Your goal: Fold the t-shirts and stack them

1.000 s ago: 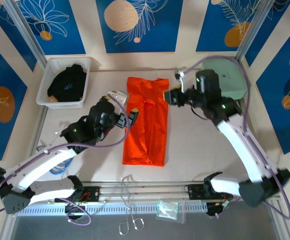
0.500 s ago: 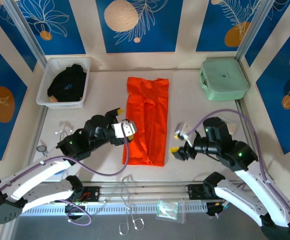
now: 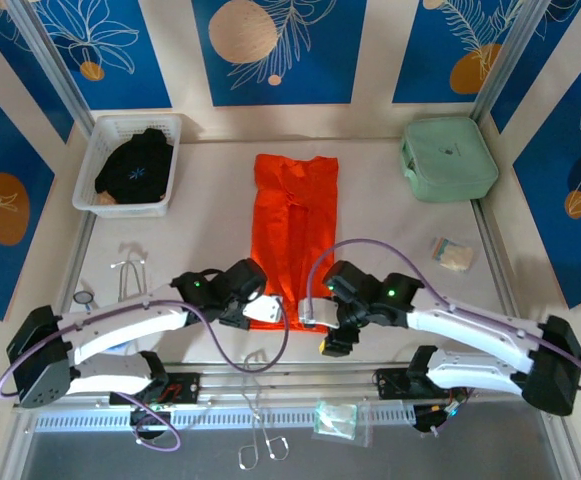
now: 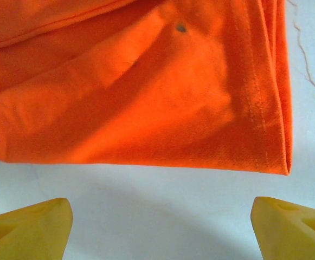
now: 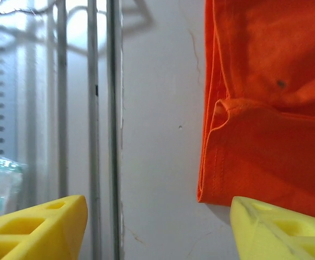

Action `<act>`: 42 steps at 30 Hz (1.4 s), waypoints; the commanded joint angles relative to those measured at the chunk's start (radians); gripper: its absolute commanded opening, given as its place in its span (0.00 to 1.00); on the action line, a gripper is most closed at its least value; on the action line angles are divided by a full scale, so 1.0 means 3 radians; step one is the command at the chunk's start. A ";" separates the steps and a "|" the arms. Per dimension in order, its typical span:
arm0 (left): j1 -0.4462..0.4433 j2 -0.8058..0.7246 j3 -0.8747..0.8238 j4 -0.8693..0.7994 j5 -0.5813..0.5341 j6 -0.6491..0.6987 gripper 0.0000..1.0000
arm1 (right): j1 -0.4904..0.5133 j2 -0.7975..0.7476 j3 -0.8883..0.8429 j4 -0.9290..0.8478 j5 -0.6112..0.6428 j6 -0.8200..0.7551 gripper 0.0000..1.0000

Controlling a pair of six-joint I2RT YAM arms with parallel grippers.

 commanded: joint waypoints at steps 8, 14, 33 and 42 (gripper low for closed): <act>-0.0033 0.0315 -0.0151 0.0040 0.0408 0.0357 0.83 | -0.0385 0.0742 -0.0049 0.0364 -0.0046 -0.0268 0.71; -0.0033 0.0301 -0.0197 -0.0042 0.0570 0.0365 0.85 | -0.0457 0.1029 0.0000 0.0431 -0.0083 -0.0326 0.71; -0.0028 0.0652 -0.0291 0.0325 0.0581 0.0405 0.85 | -0.0523 0.1493 0.0092 0.0444 -0.0057 -0.0316 0.55; -0.0002 0.0784 -0.0430 0.0558 0.0432 0.0467 0.71 | -0.0519 0.1468 0.0071 0.0409 -0.0037 -0.0308 0.47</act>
